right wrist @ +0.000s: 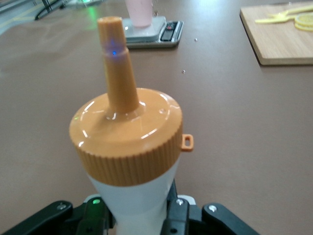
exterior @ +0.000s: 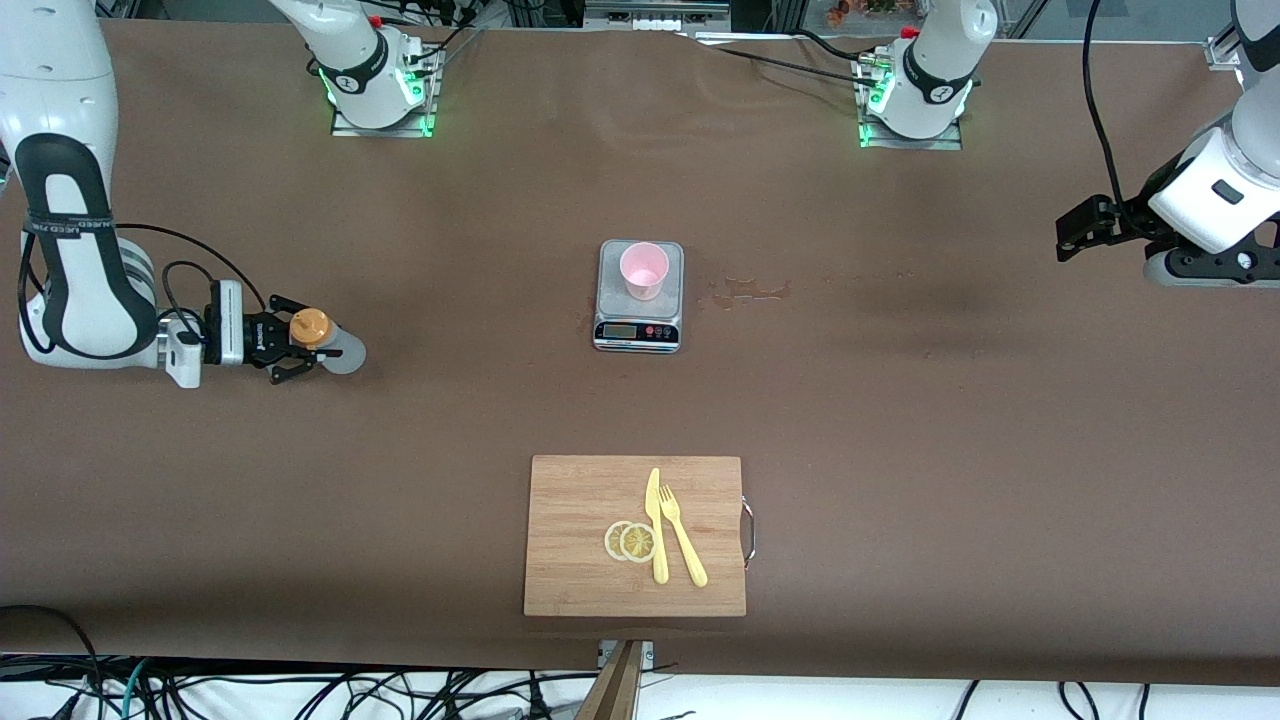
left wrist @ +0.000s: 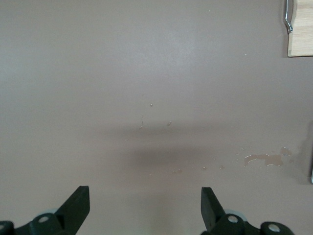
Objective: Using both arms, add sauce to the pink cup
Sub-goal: 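Carry the sauce bottle with the right gripper above the pink cup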
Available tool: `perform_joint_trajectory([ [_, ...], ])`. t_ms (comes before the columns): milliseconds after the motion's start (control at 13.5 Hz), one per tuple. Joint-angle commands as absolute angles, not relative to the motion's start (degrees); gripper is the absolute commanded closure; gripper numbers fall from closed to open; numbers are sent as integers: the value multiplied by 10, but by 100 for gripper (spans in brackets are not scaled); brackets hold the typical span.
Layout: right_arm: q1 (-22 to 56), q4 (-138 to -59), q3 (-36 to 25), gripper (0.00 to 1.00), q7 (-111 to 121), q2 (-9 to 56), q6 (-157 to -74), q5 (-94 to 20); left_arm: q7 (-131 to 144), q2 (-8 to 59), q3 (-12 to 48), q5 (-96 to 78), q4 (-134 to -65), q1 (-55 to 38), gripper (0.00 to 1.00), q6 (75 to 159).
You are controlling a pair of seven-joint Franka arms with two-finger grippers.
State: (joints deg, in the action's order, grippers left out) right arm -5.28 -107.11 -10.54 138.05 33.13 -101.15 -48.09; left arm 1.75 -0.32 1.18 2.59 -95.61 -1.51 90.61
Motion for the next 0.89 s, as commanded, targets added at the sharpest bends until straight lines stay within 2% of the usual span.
perform_joint_trajectory([
  [0, -12, -1083, -118, 84, 1283, 263, -1019, -433, 7, 2, 16, 26, -939, -11, 0, 894],
  [517, 183, -1079, -187, 83, 1026, 192, -1064, -297, 7, 2, 16, 26, -939, -11, 0, 894],
  [812, 290, -1046, -187, 83, 840, 180, -1065, -167, 6, 2, 16, 25, -939, -10, 0, 894],
])
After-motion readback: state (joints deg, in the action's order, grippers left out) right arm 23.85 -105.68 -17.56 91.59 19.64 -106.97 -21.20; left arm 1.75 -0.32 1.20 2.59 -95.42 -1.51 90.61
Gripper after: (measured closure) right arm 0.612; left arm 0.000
